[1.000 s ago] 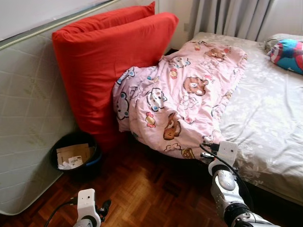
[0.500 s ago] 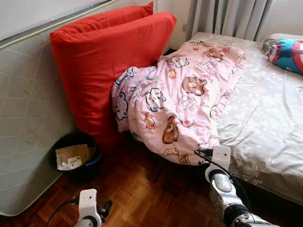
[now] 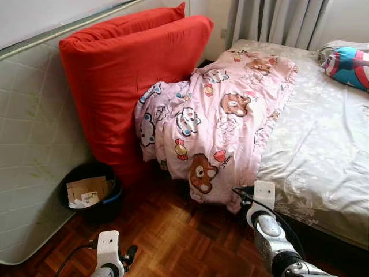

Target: Clean up the room

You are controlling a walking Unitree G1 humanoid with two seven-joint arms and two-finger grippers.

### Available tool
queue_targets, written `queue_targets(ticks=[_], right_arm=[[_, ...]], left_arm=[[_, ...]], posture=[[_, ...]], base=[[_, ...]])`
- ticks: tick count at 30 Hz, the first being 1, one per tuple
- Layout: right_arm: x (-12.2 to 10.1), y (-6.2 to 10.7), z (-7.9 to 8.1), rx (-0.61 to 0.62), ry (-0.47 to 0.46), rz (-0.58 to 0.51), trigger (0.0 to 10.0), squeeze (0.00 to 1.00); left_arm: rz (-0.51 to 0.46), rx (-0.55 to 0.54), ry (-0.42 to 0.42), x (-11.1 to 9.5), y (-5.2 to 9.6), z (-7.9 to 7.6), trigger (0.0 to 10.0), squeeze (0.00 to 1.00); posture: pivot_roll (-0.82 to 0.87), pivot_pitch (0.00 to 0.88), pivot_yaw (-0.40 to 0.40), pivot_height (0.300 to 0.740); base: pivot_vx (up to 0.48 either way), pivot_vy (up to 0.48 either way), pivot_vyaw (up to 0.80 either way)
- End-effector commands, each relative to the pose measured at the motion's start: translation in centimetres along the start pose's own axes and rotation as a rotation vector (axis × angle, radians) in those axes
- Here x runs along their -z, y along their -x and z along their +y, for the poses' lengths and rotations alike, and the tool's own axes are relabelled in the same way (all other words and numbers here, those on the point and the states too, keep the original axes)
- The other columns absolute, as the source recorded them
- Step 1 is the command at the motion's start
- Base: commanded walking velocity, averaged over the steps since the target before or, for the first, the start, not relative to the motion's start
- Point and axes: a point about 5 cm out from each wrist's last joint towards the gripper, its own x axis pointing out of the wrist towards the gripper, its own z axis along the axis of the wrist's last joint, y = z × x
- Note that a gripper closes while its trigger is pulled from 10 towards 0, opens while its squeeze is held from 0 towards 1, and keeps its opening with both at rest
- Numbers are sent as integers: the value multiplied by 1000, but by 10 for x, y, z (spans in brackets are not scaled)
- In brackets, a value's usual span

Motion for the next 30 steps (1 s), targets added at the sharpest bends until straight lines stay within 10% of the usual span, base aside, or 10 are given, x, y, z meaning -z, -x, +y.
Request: queue_targets(ticks=[1,13,30], right_arm=[[15,3,-2,-21,18,68,10000,0],[108,43,-24,3,-10,376,10000,0],[115,47,-29,-8,66,392,10000,0]], left_arm=[[28,-1,-7,4,0,1,10000,0],[107,4,-35,18,5,3,10000,0],[149,-17,-16,38,14,4,10000,0]], posture=[[148,59,21,740],[148,79,21,740],[145,73,14,740]], base=[[0,0,0],[0,0,0],[0,0,471]])
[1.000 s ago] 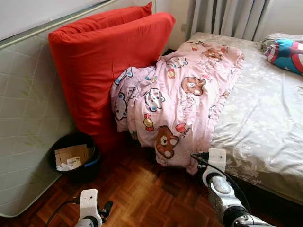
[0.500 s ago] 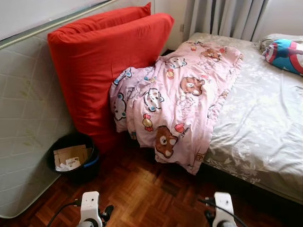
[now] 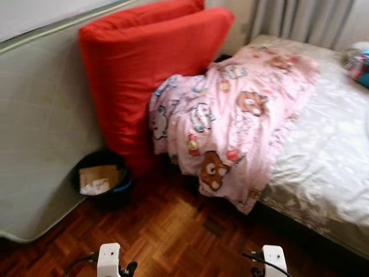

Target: Clean up the room

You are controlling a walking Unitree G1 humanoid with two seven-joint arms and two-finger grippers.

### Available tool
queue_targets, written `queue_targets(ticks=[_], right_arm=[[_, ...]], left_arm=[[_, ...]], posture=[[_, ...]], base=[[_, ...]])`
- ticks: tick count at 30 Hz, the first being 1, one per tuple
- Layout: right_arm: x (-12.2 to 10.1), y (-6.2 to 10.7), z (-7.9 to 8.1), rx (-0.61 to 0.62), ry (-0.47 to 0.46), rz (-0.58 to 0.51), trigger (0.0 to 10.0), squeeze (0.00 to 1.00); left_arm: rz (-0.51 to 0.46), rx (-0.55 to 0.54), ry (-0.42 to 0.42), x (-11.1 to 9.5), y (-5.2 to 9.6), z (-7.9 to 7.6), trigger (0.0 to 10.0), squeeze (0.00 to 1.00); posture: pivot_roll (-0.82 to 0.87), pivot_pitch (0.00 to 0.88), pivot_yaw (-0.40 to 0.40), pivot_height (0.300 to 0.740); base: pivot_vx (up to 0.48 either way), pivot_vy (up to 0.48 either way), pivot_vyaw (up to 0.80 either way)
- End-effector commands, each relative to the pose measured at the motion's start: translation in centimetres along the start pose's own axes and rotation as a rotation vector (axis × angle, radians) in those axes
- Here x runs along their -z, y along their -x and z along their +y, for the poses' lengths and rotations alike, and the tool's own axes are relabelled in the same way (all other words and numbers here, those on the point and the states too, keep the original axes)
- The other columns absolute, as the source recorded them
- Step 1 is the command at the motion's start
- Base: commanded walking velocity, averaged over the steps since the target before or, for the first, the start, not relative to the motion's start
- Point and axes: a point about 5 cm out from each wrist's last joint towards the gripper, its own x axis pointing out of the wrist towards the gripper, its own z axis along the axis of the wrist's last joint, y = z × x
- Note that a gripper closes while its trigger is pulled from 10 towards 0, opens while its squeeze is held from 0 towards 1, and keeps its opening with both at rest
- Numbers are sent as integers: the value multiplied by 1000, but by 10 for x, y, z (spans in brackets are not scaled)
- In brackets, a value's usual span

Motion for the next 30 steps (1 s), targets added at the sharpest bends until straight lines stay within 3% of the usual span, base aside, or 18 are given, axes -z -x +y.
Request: queue_targets(ticks=[1,30], right_arm=[[4,1,-2,4,17,12,10000,0],[27,6,-12,16,44,60,10000,0]], left_arm=[[17,-5,9,7,2,-1,10000,0],[35,-34,20,3,-2,-6,10000,0]], posture=[[145,68,12,740],[151,29,-17,740]], base=[[0,0,800],[0,0,791]])
